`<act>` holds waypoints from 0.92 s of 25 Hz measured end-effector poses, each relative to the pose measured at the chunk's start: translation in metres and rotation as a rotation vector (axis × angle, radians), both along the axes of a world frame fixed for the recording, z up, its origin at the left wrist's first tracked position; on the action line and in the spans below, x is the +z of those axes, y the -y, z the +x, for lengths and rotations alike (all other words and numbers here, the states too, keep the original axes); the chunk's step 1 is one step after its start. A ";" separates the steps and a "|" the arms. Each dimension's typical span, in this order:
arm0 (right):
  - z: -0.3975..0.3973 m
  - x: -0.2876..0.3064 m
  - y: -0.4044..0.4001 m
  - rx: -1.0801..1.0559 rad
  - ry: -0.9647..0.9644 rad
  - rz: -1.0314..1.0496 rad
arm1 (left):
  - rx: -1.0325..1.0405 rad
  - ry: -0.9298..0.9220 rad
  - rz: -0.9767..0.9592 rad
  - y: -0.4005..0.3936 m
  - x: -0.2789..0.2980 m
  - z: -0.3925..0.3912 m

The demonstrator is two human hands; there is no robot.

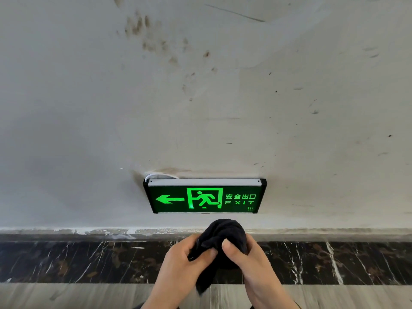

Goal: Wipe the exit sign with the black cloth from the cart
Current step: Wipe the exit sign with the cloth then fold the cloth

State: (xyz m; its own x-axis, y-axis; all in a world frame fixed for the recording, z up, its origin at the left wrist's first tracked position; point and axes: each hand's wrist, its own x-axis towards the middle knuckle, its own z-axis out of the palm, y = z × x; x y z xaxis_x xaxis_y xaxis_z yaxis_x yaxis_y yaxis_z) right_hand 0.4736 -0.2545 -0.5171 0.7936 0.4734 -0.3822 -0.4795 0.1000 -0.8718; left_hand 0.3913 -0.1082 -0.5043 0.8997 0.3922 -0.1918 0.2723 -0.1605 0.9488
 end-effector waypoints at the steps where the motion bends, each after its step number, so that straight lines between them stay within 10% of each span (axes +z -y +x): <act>1: 0.001 -0.001 0.001 0.037 0.003 0.027 | 0.016 0.003 -0.084 -0.001 0.000 0.001; 23: 0.001 0.084 0.009 -0.038 -0.147 0.076 | 0.456 0.091 -0.977 -0.029 0.060 -0.009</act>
